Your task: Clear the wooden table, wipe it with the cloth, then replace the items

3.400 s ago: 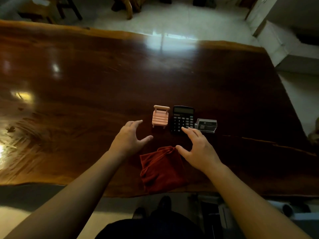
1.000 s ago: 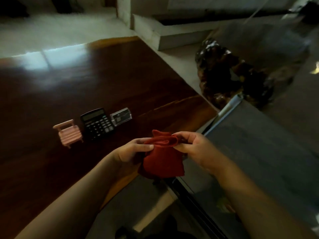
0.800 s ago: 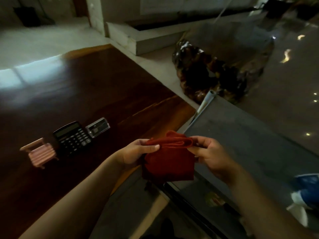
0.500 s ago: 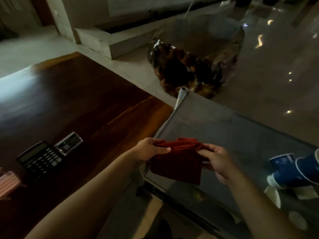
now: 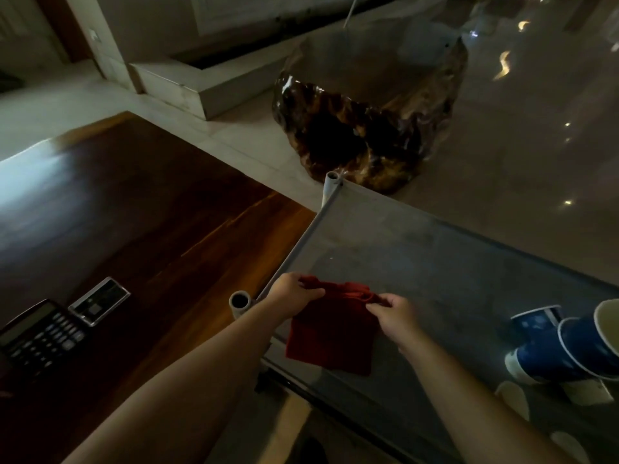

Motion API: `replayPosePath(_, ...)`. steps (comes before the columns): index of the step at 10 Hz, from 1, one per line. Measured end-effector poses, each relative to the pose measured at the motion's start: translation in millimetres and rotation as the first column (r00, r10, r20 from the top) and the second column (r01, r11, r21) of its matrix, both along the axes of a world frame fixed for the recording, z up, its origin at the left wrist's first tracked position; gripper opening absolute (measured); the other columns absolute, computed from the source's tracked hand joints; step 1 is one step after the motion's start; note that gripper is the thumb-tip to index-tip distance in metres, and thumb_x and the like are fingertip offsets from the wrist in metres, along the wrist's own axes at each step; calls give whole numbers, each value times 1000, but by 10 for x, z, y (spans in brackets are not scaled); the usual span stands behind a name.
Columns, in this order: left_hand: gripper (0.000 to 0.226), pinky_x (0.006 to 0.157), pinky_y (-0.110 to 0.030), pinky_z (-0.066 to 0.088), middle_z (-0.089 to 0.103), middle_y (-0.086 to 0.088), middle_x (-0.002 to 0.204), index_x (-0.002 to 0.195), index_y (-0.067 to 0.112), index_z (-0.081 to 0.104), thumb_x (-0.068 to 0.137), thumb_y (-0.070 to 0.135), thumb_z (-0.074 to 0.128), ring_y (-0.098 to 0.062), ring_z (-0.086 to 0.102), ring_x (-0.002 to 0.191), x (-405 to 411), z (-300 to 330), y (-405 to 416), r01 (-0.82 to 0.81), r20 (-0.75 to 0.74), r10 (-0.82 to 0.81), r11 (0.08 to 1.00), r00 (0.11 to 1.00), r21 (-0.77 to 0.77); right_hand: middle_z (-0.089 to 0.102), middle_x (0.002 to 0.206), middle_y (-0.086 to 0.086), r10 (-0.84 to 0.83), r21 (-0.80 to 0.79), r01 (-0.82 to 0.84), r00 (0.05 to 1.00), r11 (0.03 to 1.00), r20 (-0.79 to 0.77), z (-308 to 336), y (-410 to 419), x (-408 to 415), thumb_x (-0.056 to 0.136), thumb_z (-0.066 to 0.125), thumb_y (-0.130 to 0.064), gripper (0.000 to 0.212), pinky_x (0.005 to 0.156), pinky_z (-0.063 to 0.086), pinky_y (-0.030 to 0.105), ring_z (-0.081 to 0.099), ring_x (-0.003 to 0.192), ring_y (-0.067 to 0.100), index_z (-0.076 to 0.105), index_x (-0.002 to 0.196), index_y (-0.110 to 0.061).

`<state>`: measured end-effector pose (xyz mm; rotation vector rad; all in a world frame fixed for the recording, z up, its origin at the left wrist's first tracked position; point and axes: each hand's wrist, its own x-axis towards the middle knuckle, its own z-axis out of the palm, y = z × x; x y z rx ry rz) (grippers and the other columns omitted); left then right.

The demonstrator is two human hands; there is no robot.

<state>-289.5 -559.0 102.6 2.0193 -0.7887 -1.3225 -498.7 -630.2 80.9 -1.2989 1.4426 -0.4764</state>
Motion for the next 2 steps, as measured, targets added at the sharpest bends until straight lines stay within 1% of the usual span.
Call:
replayPosePath(1,61,86,-31,57,66,-2,129,142,15,51,91,39,72,-15,68,102,83,-30,43,-58,-41,58,998,997,-12,73,103,17,44,11,-43,994,999,-100,-97,-64,32,92,68,-6,10,83,55,37,67,90,27,69,102,-5)
replayPosePath(2,56,63,-17,49,65,7,121,138,23,53,89,42,73,-1,62,91,198,3,178,-93,13,94,995,996,-34,62,130,17,91,-44,-103,970,994,-228,-159,-102,74,90,73,-15,44,102,47,45,60,117,34,58,130,-4)
